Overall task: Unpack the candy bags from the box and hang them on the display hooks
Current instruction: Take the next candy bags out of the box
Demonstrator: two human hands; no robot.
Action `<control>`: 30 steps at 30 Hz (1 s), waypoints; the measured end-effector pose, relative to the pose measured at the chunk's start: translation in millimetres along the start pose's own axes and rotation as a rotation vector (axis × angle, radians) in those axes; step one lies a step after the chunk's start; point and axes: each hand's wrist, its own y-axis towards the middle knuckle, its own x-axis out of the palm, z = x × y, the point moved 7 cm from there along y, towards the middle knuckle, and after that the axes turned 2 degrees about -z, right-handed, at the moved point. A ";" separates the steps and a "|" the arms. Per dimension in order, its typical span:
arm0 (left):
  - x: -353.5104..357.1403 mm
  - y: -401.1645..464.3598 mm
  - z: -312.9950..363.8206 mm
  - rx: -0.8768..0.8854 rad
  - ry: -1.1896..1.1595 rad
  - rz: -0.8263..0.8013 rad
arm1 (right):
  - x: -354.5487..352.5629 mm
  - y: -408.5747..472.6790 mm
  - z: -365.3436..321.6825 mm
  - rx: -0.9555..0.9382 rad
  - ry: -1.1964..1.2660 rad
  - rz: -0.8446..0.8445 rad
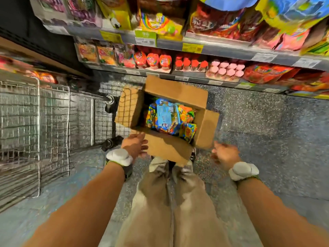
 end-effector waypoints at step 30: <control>76.4 254.5 -7.0 0.188 0.488 0.263 | 103.0 241.7 -60.0 -0.308 -0.555 0.088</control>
